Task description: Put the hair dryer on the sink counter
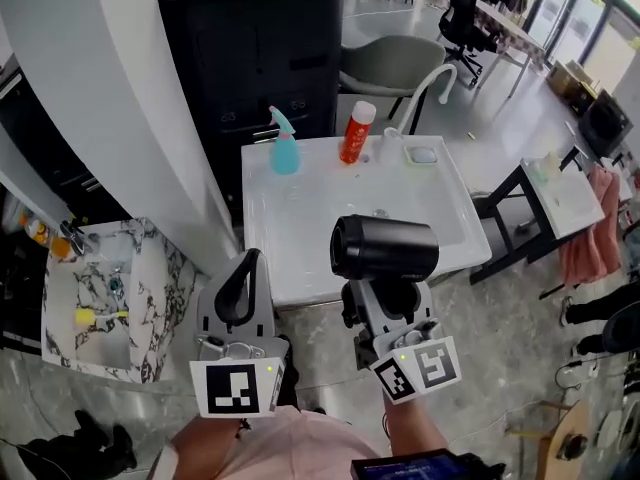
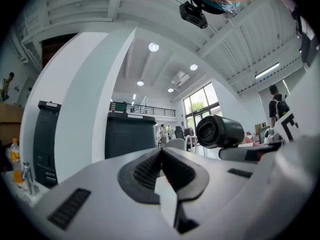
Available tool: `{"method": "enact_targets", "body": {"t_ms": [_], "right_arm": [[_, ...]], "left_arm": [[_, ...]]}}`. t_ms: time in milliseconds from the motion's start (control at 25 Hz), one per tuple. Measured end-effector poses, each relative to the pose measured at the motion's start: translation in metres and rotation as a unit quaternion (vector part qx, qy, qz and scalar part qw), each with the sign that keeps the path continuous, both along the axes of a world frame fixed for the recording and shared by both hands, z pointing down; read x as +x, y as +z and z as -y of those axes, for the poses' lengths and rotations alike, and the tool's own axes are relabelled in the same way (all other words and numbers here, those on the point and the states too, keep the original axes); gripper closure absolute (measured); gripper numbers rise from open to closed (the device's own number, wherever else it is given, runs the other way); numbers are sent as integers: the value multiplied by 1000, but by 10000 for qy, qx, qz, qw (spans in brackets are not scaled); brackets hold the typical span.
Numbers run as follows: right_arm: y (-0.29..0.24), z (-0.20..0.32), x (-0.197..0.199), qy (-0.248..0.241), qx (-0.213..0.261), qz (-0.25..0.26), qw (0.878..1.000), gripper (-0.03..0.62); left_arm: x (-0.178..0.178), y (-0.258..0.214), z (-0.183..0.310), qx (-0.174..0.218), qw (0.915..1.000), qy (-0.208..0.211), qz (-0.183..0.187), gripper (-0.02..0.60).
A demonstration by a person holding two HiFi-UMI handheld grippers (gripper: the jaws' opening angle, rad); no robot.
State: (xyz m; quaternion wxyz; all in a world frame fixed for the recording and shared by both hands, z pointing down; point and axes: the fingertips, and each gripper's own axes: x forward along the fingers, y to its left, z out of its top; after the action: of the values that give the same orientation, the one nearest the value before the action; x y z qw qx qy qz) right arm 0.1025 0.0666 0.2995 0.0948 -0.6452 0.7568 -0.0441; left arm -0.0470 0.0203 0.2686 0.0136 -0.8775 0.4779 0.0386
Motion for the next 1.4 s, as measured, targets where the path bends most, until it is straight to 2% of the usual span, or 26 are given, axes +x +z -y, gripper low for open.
{"method": "enact_targets", "body": {"t_ms": [240, 440, 520, 680, 840, 1120, 1400], "right_arm": [[-18, 80, -2, 46, 43, -122, 9999, 381], [-39, 122, -9, 59, 207, -269, 9994, 381], [-42, 134, -8, 52, 237, -304, 9992, 381], [-42, 151, -3, 1, 240, -352, 9991, 381], [-34, 167, 2, -130, 173, -387, 9990, 381], [-10, 204, 14, -500, -112, -343, 9981, 381], [32, 233, 11, -899, -534, -239, 9942, 382]], "left_arm": [[-5, -12, 85, 144, 9998, 36, -93, 571], [-10, -24, 127, 369, 9992, 55, -140, 571], [-8, -29, 137, 428, 9988, 51, -237, 572], [-3, -26, 155, 419, 9990, 4, -138, 571], [9, -22, 167, 349, 9992, -59, -193, 571], [27, -15, 193, 266, 9991, -321, -113, 571], [22, 5, 214, -25, 9975, -709, 51, 571]]}}
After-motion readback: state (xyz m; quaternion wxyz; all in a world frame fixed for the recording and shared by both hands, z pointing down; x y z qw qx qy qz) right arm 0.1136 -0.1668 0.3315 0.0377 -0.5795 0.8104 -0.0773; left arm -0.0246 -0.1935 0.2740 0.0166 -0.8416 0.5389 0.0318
